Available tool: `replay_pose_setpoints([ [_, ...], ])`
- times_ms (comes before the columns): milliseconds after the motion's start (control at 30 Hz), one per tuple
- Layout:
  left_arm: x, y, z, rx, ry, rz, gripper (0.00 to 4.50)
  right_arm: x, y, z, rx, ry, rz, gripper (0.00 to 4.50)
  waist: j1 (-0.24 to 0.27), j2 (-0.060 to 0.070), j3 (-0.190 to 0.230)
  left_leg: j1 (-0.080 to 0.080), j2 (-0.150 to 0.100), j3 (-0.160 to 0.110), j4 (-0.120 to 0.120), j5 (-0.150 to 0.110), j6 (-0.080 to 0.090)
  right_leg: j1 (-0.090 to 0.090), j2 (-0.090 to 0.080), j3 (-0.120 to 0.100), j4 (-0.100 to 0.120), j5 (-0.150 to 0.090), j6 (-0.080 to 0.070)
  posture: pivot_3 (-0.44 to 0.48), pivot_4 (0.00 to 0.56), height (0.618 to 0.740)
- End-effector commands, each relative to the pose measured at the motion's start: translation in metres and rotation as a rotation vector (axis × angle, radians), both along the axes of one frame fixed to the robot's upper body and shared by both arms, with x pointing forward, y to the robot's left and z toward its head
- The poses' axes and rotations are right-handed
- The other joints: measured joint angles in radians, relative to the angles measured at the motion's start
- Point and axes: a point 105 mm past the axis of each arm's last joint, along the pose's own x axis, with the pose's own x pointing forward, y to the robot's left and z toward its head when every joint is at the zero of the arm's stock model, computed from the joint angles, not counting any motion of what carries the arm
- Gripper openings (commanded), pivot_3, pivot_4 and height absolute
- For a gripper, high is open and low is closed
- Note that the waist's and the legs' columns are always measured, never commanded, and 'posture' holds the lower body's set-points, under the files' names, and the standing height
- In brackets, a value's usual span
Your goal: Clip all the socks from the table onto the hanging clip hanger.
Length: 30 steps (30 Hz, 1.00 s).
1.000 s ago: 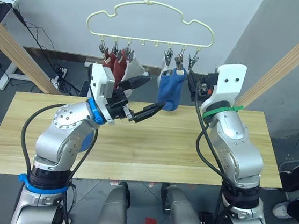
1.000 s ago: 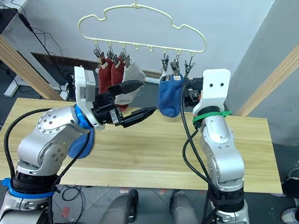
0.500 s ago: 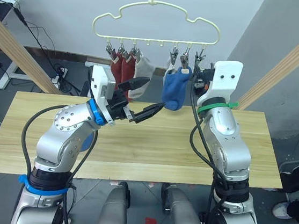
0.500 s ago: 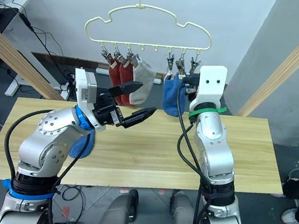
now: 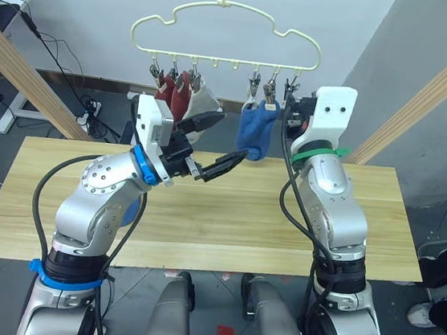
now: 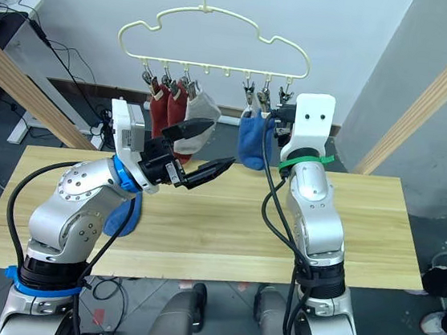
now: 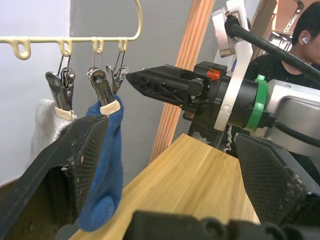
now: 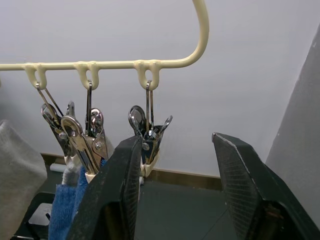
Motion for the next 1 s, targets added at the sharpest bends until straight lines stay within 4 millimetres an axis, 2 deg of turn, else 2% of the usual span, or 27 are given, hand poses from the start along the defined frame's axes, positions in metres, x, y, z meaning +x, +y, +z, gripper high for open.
replay_pose_setpoints([
  [33, -0.006, -0.004, 0.009, 0.004, -0.057, -0.012, 4.50, -0.003, 0.004, 0.018, 0.010, -0.073, 0.003, 2.32, 0.000, 0.000, 0.000, 0.000, 0.000, 0.000, 0.000, 0.000, 0.000, 0.000, 0.000, 0.000, 0.000, 0.000, 0.000, -0.021, 0.346, 0.740],
  [1000, -0.006, -0.006, 0.007, 0.017, -0.069, -0.004, 4.50, 0.009, 0.019, 0.029, 0.032, -0.095, 0.021, 2.32, 0.006, 0.000, 0.000, 0.000, 0.000, 0.000, 0.001, 0.000, 0.000, 0.000, 0.000, 0.000, 0.001, 0.001, -0.001, -0.010, 0.342, 0.740],
])
